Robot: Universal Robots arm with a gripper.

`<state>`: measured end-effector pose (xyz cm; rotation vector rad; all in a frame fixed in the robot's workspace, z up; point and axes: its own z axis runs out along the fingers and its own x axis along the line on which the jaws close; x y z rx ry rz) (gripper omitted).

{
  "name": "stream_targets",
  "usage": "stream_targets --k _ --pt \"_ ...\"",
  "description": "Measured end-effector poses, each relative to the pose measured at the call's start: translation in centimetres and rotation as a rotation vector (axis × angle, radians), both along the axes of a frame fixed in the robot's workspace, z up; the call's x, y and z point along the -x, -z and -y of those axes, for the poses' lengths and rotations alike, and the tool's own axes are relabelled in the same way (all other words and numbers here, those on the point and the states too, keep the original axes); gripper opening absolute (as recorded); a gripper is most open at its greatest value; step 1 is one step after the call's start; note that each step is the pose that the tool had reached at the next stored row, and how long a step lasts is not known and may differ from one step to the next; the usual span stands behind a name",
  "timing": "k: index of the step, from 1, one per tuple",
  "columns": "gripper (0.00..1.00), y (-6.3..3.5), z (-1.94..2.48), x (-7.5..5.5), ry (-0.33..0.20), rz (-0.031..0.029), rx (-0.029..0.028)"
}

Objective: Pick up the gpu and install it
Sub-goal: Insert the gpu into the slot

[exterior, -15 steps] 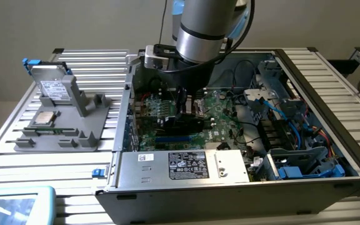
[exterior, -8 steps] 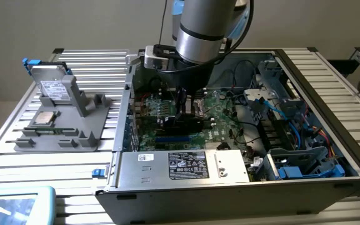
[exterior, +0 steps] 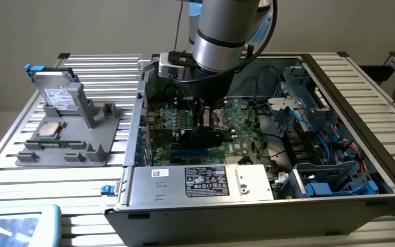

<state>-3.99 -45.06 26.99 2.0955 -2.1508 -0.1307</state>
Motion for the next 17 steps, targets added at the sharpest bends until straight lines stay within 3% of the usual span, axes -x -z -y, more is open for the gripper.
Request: stream_targets --k 17 --pt "0.27 0.43 -0.12 0.13 0.0 0.0001 -0.0021"
